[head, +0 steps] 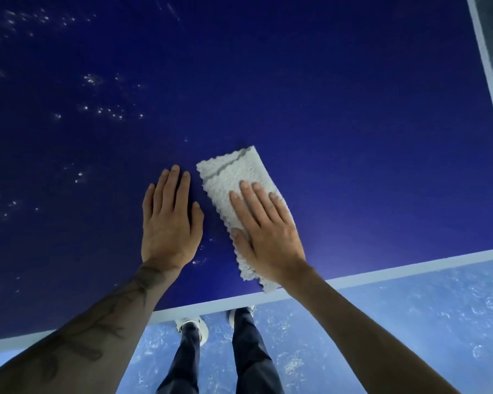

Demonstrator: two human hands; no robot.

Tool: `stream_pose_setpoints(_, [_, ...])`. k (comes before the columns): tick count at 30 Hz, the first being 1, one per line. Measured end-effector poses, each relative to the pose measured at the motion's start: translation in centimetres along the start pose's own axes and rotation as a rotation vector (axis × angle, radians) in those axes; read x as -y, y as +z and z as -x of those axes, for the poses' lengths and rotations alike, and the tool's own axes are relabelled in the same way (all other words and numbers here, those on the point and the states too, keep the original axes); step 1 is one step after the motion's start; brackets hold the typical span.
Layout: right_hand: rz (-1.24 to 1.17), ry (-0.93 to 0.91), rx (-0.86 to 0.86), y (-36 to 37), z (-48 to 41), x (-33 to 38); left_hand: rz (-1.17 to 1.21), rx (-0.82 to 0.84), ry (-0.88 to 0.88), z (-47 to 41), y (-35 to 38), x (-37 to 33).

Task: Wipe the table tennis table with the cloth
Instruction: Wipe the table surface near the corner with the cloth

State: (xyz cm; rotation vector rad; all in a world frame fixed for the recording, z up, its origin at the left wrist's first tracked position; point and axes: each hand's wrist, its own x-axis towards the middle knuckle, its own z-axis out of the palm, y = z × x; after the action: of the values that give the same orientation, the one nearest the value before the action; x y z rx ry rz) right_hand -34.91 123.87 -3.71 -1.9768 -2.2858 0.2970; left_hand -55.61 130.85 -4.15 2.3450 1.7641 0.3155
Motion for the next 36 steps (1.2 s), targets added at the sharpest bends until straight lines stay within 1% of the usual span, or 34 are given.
stream_pose_setpoints(1, [0.008,0.000,0.002,-0.2,1.1,-0.9,0.004,0.000,-0.002,0.0,0.0,0.1])
stream_pose_setpoints(2, [0.023,0.050,0.000,-0.5,1.9,-2.1,0.009,-0.002,-0.003,0.0,0.0,0.1])
stream_pose_setpoints(6, [0.045,0.373,-0.045,-2.4,2.0,-6.3,0.011,0.004,-0.014,0.1,0.1,0.2])
stream_pose_setpoints(8, [0.015,0.508,-0.080,-2.5,0.2,-5.1,0.013,0.000,-0.012,0.2,0.2,0.2])
stream_pose_setpoints(9, [-0.002,0.545,-0.088,-2.2,-0.7,-3.7,0.016,-0.004,-0.009,0.2,0.2,0.1])
stream_pose_setpoints(10, [-0.013,0.538,-0.081,-1.8,-1.3,-2.1,0.020,-0.007,-0.007,0.2,0.1,0.1])
stream_pose_setpoints(11, [-0.019,0.482,-0.061,-1.2,-1.6,-0.2,0.023,-0.010,-0.007,0.1,0.0,0.1])
stream_pose_setpoints(13, [-0.015,0.289,-0.003,-0.1,-0.5,3.4,0.026,-0.004,-0.004,0.1,-0.2,0.0])
stream_pose_setpoints(15, [-0.016,0.120,0.036,0.4,2.0,4.5,0.033,0.017,0.000,0.2,-0.5,-0.1])
stream_pose_setpoints(16, [-0.017,0.083,0.043,0.3,3.2,3.9,0.047,0.030,-0.002,0.1,-0.6,0.0])
stream_pose_setpoints(18, [0.008,0.137,0.054,-0.4,4.9,1.2,0.102,0.056,-0.010,0.1,-1.0,0.1])
stream_pose_setpoints(21, [0.046,0.345,0.028,-1.9,4.7,-2.6,0.149,0.069,0.008,0.2,-2.0,0.8])
stream_pose_setpoints(22, [0.037,0.417,0.009,-2.3,3.9,-2.7,0.144,0.068,0.021,0.4,-2.4,1.3])
stream_pose_setpoints(24, [0.006,0.532,-0.031,-2.1,1.8,-0.6,0.125,0.071,0.031,1.1,-3.3,2.7])
stream_pose_setpoints(25, [-0.007,0.542,-0.035,-1.6,0.9,1.2,0.110,0.077,0.027,1.5,-3.6,3.6])
stream_pose_setpoints(26, [-0.015,0.507,-0.028,-1.0,0.3,3.2,0.095,0.083,0.022,1.9,-3.9,4.5])
stream_pose_setpoints(29, [-0.015,0.280,0.047,0.9,1.1,9.1,0.045,0.099,0.021,3.3,-4.6,7.2])
stream_pose_setpoints(31, [-0.022,0.168,0.067,1.5,2.5,9.8,0.016,0.105,0.039,4.1,-4.9,8.9])
stream_pose_setpoints(32, [-0.028,0.154,0.071,1.5,3.1,9.2,0.006,0.108,0.043,4.4,-5.0,9.6])
stream_pose_setpoints(34, [-0.018,0.224,0.070,1.0,4.1,6.9,-0.003,0.109,0.042,4.9,-5.1,10.8])
stream_pose_setpoints(36, [0.006,0.367,0.036,0.3,4.0,5.1,-0.003,0.110,0.037,5.2,-5.0,11.4])
